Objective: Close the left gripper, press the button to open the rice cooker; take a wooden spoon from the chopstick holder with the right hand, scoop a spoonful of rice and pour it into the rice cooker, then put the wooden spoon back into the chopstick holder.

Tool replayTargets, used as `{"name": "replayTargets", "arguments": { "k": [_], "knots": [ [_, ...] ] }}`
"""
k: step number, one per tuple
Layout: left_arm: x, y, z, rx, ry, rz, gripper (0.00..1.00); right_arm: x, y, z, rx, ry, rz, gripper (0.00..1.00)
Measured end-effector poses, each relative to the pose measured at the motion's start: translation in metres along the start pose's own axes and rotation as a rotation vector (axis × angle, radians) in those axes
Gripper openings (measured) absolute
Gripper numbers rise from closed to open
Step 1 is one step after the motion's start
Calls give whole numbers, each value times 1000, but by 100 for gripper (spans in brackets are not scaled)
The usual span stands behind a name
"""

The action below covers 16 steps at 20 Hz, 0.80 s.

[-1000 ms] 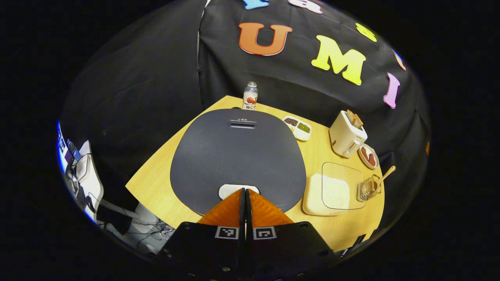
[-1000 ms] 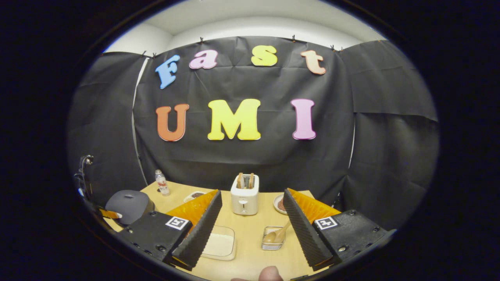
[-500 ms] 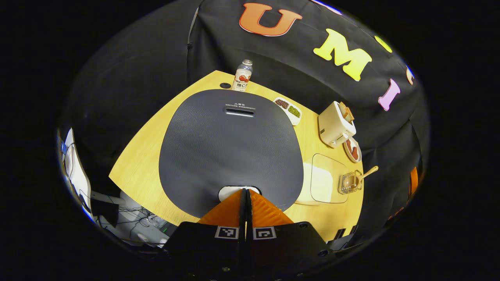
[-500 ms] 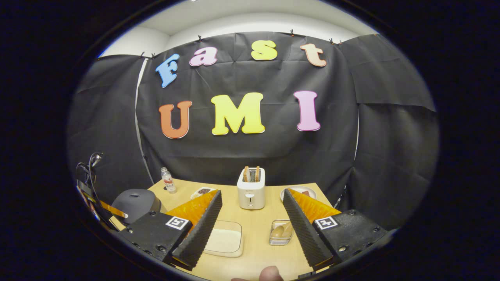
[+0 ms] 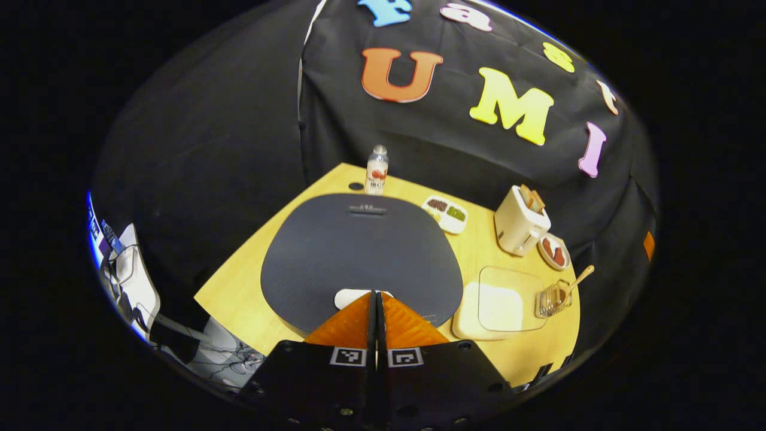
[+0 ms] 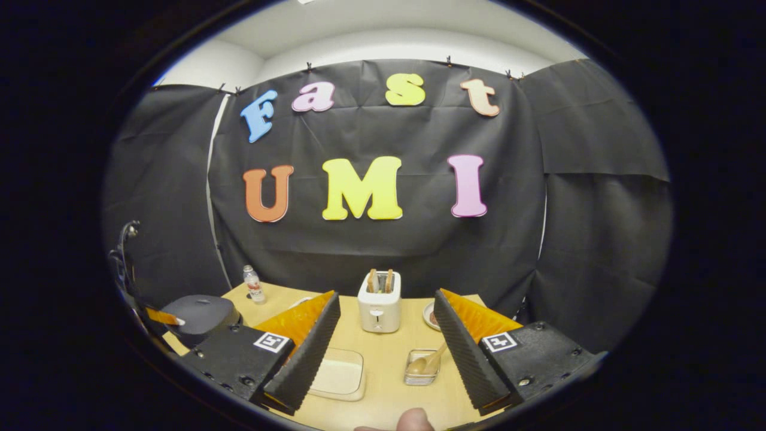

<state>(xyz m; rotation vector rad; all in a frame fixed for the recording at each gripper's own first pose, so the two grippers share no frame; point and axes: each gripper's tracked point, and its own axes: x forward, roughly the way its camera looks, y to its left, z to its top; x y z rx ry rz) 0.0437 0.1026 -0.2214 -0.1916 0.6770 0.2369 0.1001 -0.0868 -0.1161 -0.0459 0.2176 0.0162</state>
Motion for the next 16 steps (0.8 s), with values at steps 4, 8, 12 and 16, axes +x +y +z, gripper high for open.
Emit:
{"name": "replayTargets", "arguments": {
  "k": [4, 8, 12, 16],
  "knots": [
    [-25, -10, 59, 7, -180, -5, 0, -7, -4, 11, -5, -28, -9, 100],
    [-55, -32, 109, 54, -326, -33, 0, -14, -13, 27, -12, -68, -26, 99],
    [-88, -51, 131, 72, -430, -65, 1, -22, -22, 25, -7, -74, -31, 100],
    [-110, -61, 121, 99, -464, -74, 37, -25, -34, 6, -1, -31, -20, 100]
  ]
}}
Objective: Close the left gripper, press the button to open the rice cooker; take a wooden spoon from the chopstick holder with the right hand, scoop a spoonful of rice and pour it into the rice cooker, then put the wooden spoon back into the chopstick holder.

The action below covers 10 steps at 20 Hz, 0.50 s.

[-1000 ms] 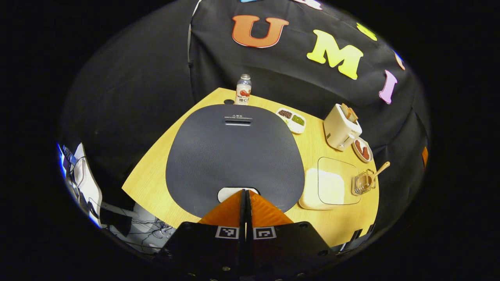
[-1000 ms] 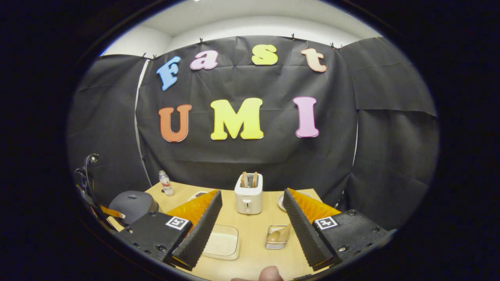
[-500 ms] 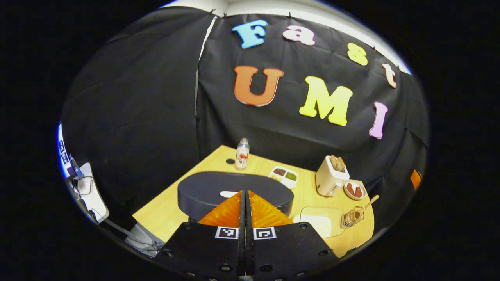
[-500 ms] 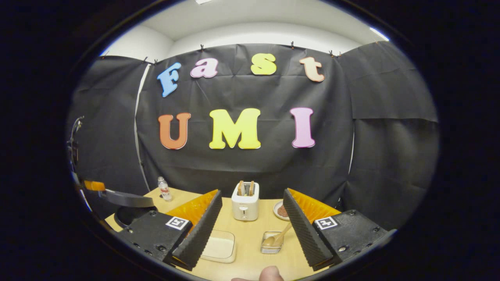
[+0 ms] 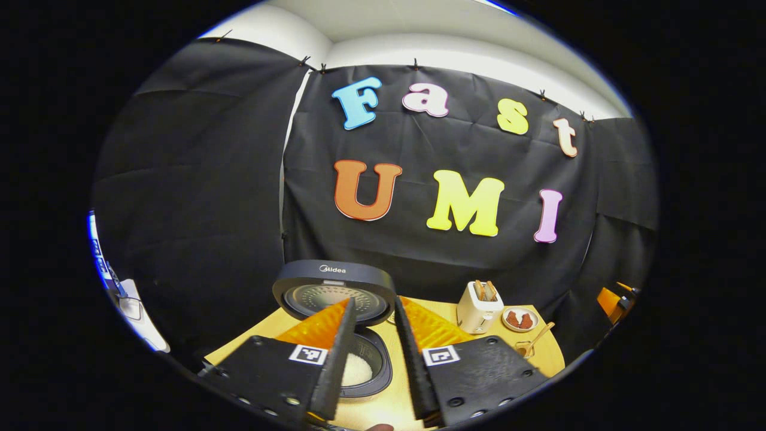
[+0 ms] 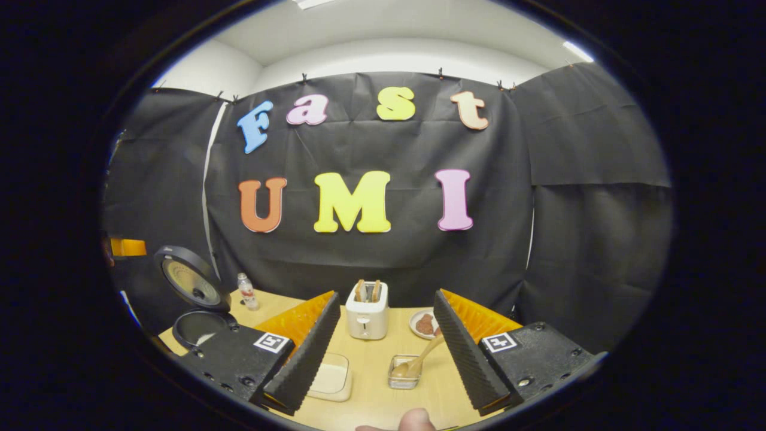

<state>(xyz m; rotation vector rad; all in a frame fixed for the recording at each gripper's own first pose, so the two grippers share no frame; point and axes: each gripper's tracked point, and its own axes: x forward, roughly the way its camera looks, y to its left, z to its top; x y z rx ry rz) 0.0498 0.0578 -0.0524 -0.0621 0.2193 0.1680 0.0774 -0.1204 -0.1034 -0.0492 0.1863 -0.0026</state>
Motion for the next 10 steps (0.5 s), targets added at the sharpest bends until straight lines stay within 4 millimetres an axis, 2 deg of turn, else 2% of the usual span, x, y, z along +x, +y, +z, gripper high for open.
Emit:
{"name": "replayTargets", "arguments": {
  "k": [2, 4, 7, 10],
  "knots": [
    [-7, -8, -7, 25, 1, 5, 70, 2, -10, -15, 6, 32, 5, 99],
    [-14, -16, -7, 40, -20, 3, 64, 8, -20, -34, 36, 76, 9, 100],
    [-19, -22, -5, 38, -52, 13, 97, 29, -39, -68, 67, 141, -2, 100],
    [-20, -21, -2, 38, -73, 36, 98, 62, -53, -99, 60, 180, 10, 100]
  ]
}}
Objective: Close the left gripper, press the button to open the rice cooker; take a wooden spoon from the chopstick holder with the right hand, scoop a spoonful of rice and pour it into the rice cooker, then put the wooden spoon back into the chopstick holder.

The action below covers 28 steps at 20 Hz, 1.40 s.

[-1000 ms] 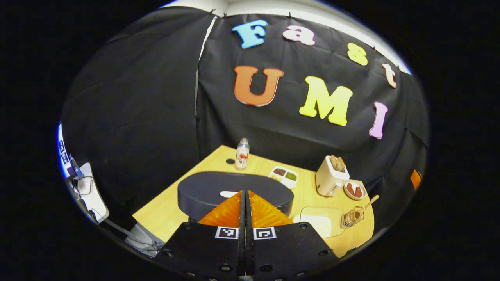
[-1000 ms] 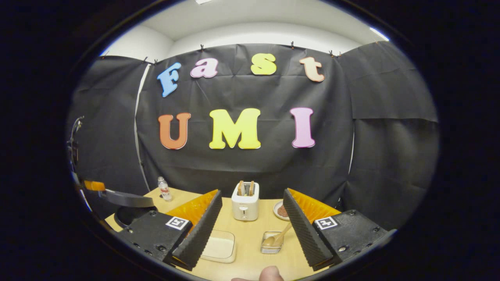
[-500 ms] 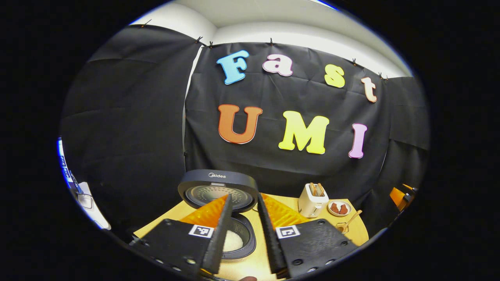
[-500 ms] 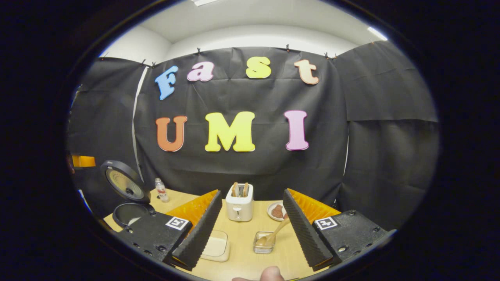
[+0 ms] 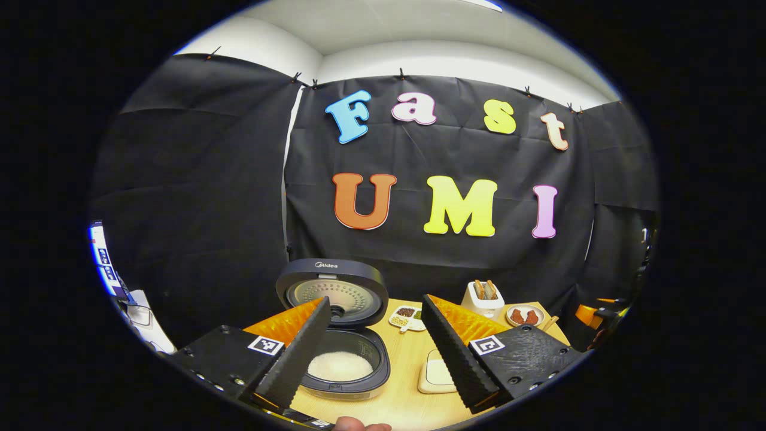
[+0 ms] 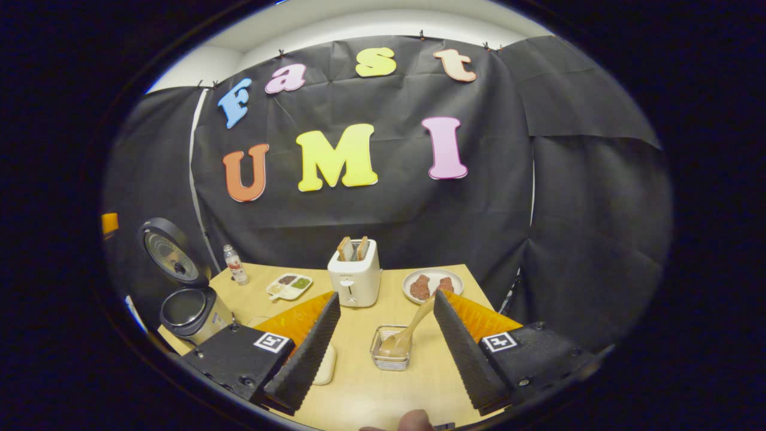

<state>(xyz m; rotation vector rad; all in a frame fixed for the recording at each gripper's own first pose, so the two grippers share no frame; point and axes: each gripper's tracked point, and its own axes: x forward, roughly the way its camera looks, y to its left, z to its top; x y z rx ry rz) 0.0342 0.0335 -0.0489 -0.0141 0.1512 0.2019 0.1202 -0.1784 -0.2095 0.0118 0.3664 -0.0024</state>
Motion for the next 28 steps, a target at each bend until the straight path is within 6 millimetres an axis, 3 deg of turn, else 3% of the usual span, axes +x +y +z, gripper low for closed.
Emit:
{"name": "replayTargets", "arguments": {
  "k": [5, 6, 7, 10, 12, 13, 15, 16, 17, 18, 19, 23, 25, 27, 28],
  "knots": [
    [6, -3, -7, 8, 7, 52, 95, 67, -19, -51, 30, 106, 51, 100],
    [7, -6, -9, 10, 5, 59, 84, 79, -25, -61, 35, 130, 48, 100],
    [7, -9, -8, 11, 2, 65, 95, 92, -32, -70, 43, 147, 44, 100],
    [11, -20, -6, -1, -6, 76, 95, 124, -47, -91, 84, 181, 27, 100],
    [13, -23, -6, -9, -8, 85, 94, 144, -55, -101, 114, 193, 10, 92],
    [13, -23, -6, -10, -7, 96, 94, 153, -57, -106, 127, 198, 4, 98],
    [13, -22, -8, -17, 2, 115, 95, 169, -57, -117, 141, 216, 11, 96],
    [12, -21, -11, -16, 7, 124, 95, 175, -55, -122, 157, 232, 19, 87],
    [11, -20, -13, -12, 12, 133, 95, 181, -54, -127, 178, 246, 28, 84],
    [8, -17, -14, -5, 17, 143, 95, 186, -52, -132, 196, 257, 40, 88],
    [7, -16, -16, -3, 21, 151, 95, 191, -52, -135, 200, 266, 42, 86],
    [3, -12, -23, 2, 42, 174, 95, 201, -50, -142, 233, 292, 57, 67],
    [2, -11, -22, 7, 38, 180, 95, 203, -50, -143, 237, 298, 63, 49],
    [1, -8, -24, 1, 38, 184, 94, 203, -52, -139, 235, 295, 57, 45],
    [1, -8, -23, -5, 35, 186, 94, 200, -52, -138, 235, 298, 54, 25]
  ]
}}
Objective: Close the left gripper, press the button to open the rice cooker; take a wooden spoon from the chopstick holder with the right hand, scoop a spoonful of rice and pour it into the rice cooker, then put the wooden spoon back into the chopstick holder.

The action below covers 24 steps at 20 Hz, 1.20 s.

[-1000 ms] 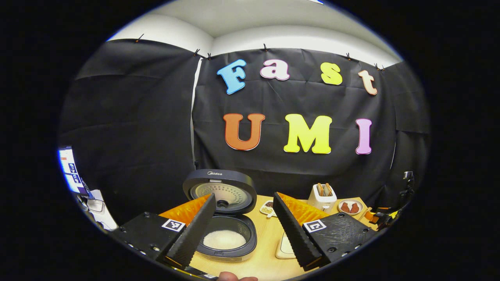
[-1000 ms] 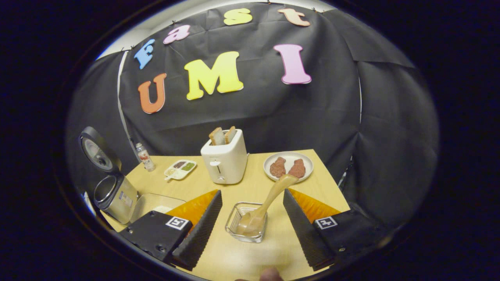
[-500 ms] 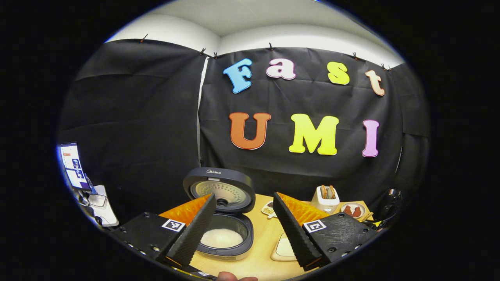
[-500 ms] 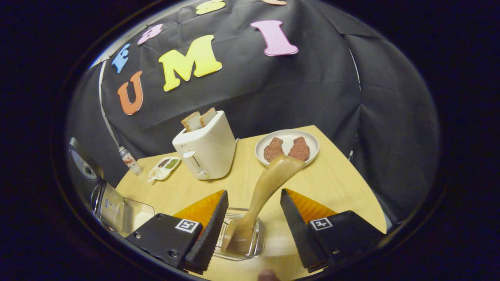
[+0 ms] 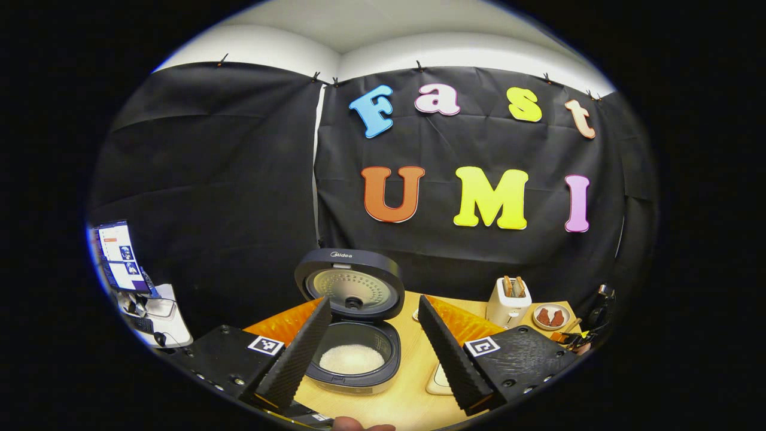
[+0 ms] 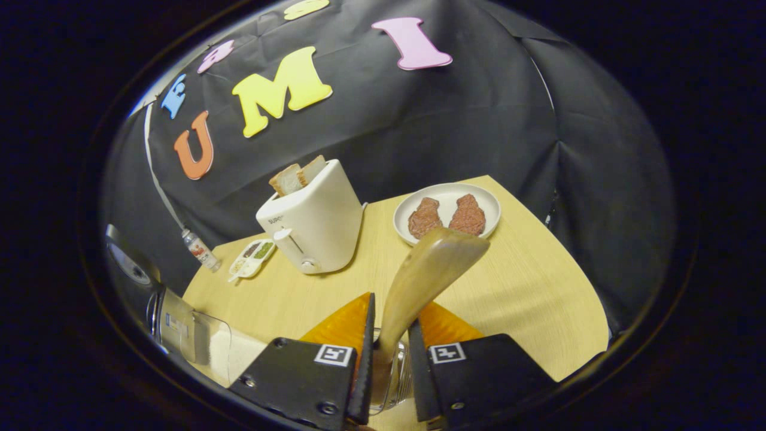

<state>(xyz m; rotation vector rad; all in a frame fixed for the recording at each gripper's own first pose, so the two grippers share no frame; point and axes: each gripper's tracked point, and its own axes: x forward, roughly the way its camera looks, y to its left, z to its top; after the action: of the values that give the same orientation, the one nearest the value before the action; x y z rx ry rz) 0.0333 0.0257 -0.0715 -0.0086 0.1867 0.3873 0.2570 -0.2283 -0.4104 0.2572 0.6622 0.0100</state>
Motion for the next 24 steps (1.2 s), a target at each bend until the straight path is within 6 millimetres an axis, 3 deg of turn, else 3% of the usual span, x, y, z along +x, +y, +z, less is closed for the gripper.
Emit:
{"name": "replayTargets", "arguments": {
  "k": [1, 5, 6, 9, 14, 15, 17, 21, 24],
  "knots": [
    [0, 2, 0, -6, -3, 2, 94, -1, 1, -1, 2, 0, 0, 30],
    [1, 7, -7, -22, 5, -6, 95, -15, 12, -1, 29, -2, 11, 23],
    [1, 8, -8, -30, 9, -8, 94, -18, 16, -2, 32, 1, 9, 17],
    [0, 15, -9, -43, 8, -17, 95, -30, 22, 0, 35, -12, -9, 16],
    [-1, 37, -6, -41, -21, -38, 95, -58, 32, 25, -7, -77, -66, 12],
    [-1, 42, -7, -41, -23, -46, 95, -65, 35, 34, -14, -96, -76, 16],
    [0, 52, -7, -45, -25, -63, 94, -83, 44, 48, -23, -127, -96, 12],
    [2, 63, -6, -40, -42, -128, 95, -133, 76, 78, -56, -203, -113, 11],
    [4, 77, 0, -25, -70, -175, 94, -161, 117, 89, -93, -243, -107, 11]
  ]
}}
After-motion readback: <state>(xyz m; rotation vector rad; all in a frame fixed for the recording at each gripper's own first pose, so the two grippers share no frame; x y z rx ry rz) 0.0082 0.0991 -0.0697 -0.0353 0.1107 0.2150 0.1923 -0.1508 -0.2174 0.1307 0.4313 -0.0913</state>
